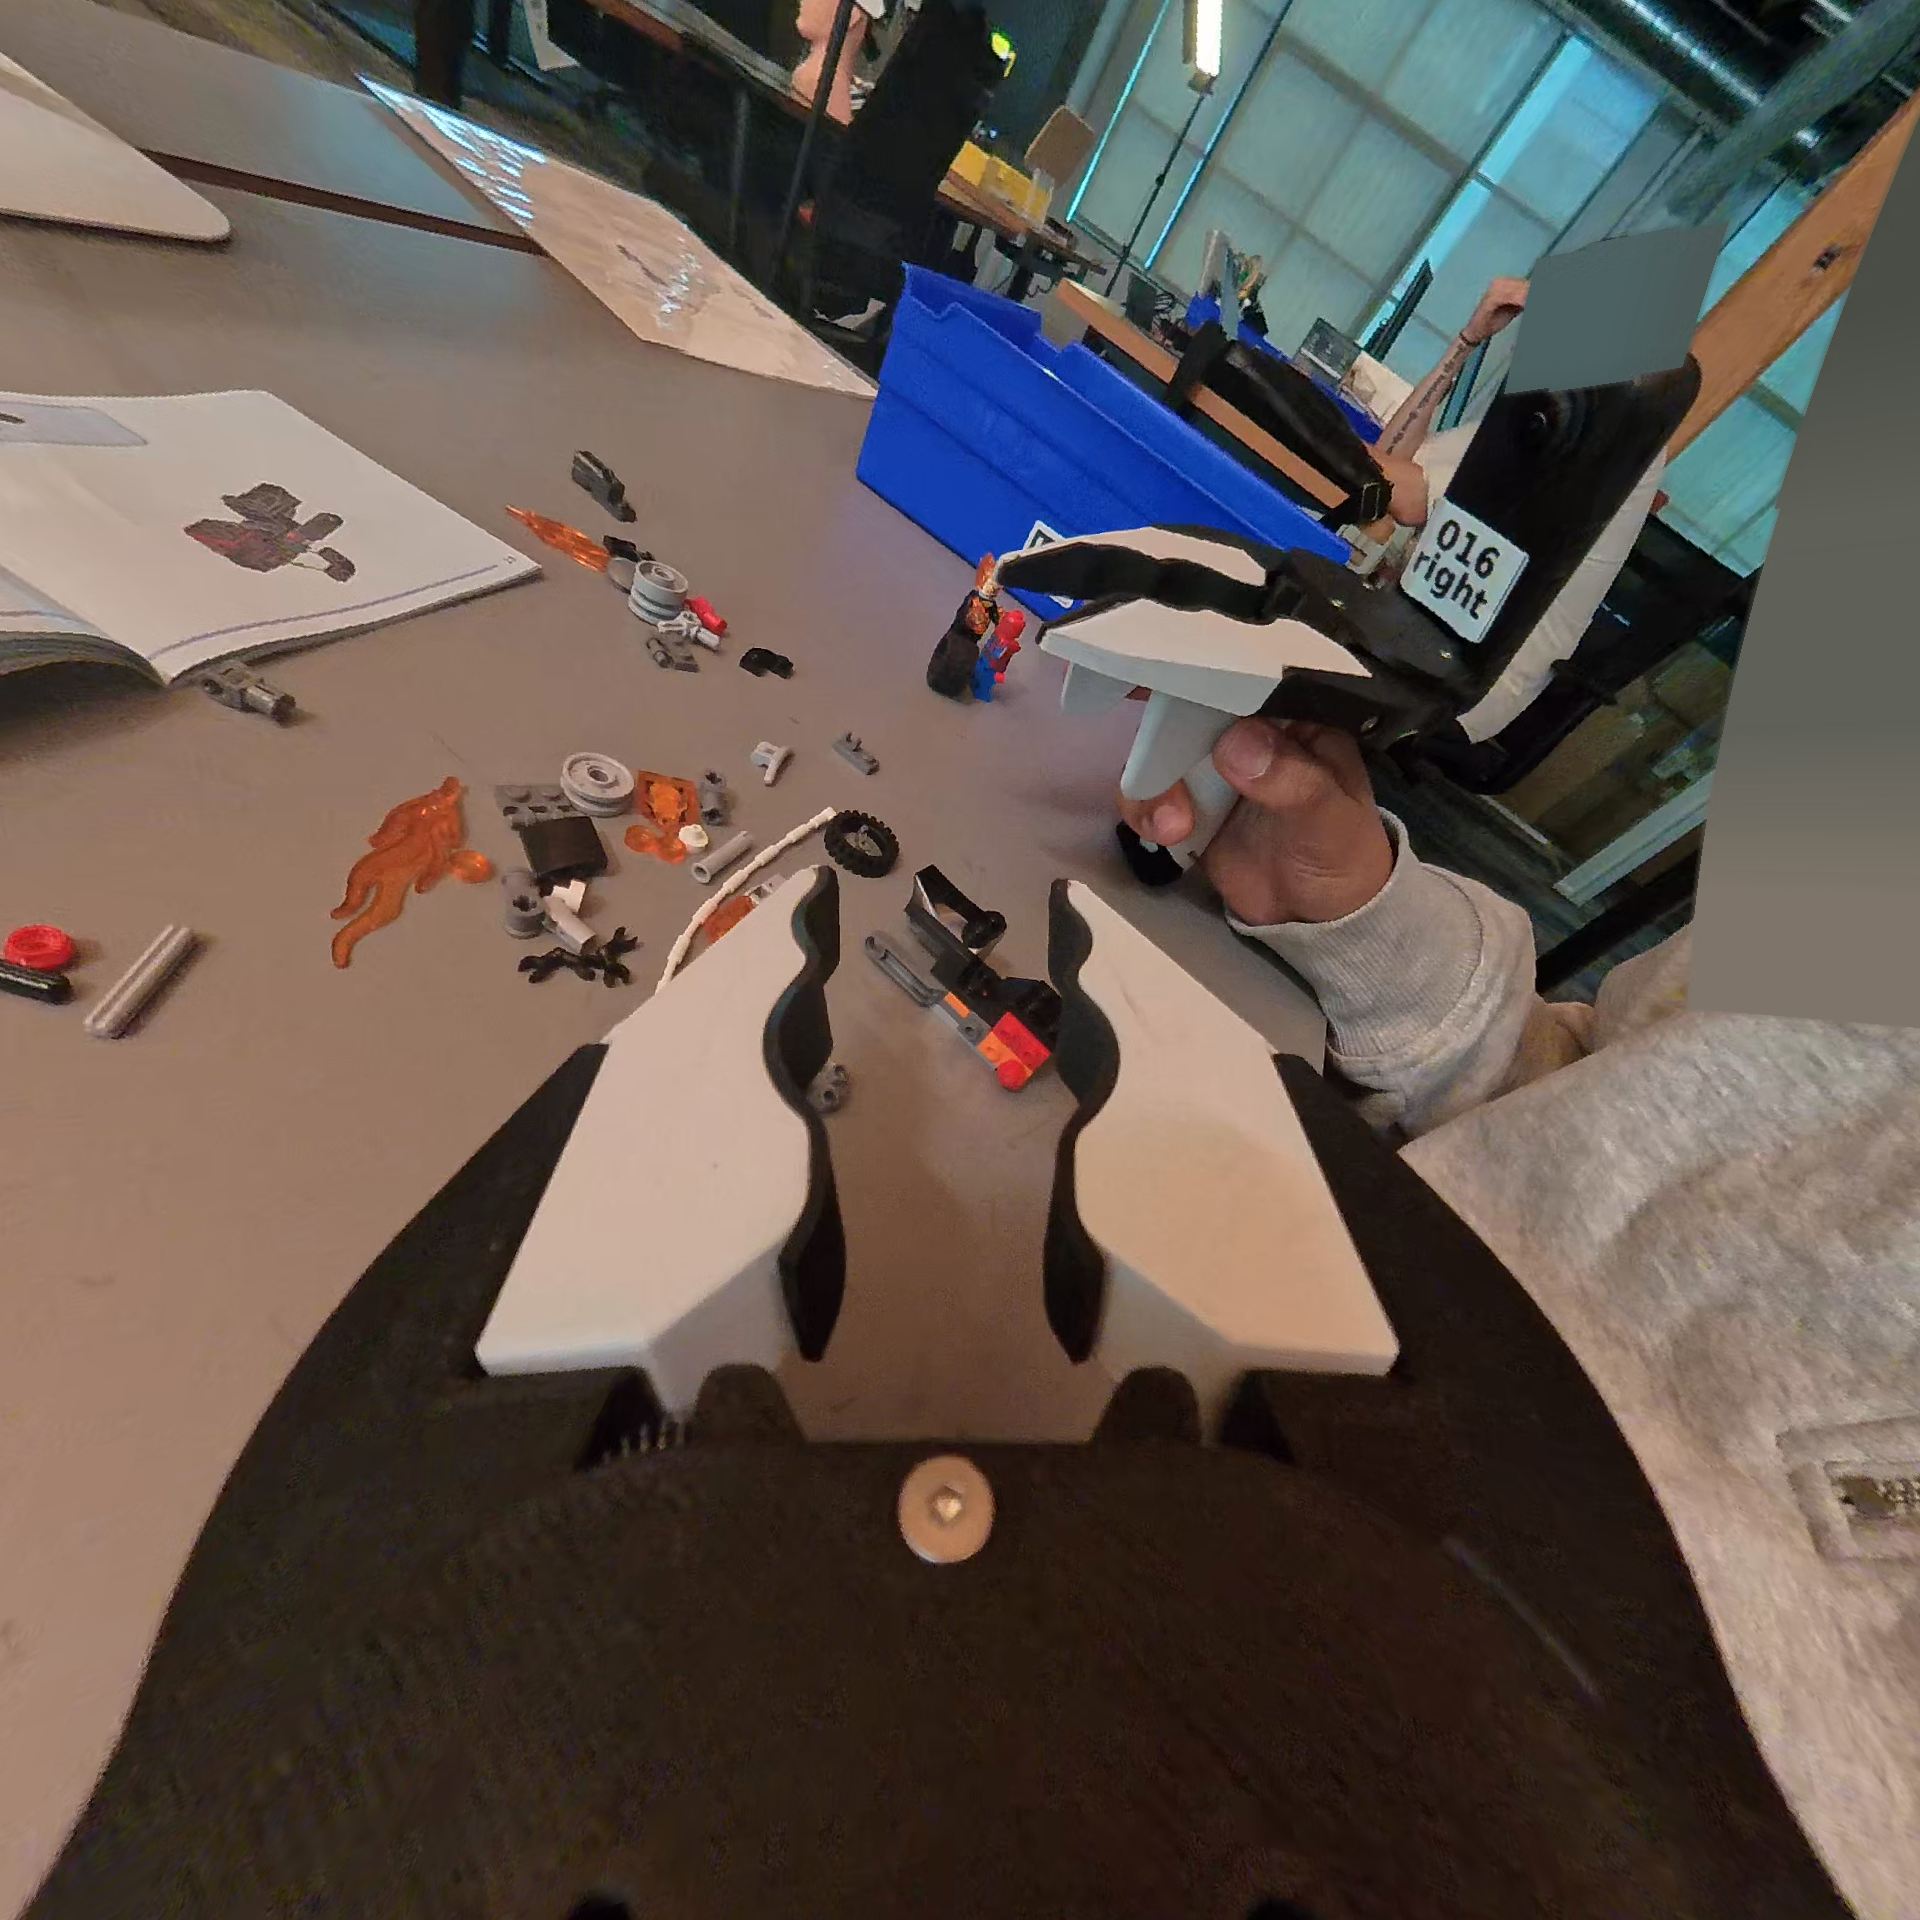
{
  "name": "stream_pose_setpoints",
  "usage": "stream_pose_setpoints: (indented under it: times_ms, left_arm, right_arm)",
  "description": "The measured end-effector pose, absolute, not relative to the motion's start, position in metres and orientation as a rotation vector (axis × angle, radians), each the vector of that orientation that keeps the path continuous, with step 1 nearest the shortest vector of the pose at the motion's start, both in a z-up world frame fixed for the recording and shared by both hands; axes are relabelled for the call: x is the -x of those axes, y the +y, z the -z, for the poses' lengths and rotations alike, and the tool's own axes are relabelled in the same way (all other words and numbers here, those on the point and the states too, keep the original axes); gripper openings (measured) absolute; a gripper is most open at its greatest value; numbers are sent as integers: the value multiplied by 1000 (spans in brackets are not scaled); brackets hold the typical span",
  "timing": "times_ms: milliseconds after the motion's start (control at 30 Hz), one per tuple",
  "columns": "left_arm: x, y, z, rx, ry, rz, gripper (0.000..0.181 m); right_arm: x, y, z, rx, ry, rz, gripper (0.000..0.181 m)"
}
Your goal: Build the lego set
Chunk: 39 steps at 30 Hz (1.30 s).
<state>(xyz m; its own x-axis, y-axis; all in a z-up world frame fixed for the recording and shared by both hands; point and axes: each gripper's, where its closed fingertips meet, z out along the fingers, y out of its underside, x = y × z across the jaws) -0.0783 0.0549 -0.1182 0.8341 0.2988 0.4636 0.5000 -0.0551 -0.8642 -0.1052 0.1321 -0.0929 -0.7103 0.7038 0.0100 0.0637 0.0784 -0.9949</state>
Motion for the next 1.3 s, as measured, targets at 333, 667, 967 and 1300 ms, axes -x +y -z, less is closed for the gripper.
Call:
stream_pose_setpoints:
  times_ms: [333,667,967,1300]
  left_arm:
    - [79,54,118,1651,-636,185,38]
    - [79,54,117,1648,-635,185,38]
    - [79,54,118,1649,-639,191,38]
    - [79,54,118,1648,-641,193,38]
  right_arm:
    - [103,132,91,740,-1848,-1685,23]
    - [103,132,91,739,-1851,-1682,23]
    - [103,131,91,739,-1854,-1680,23]
    - [104,131,91,738,-1852,-1681,23]
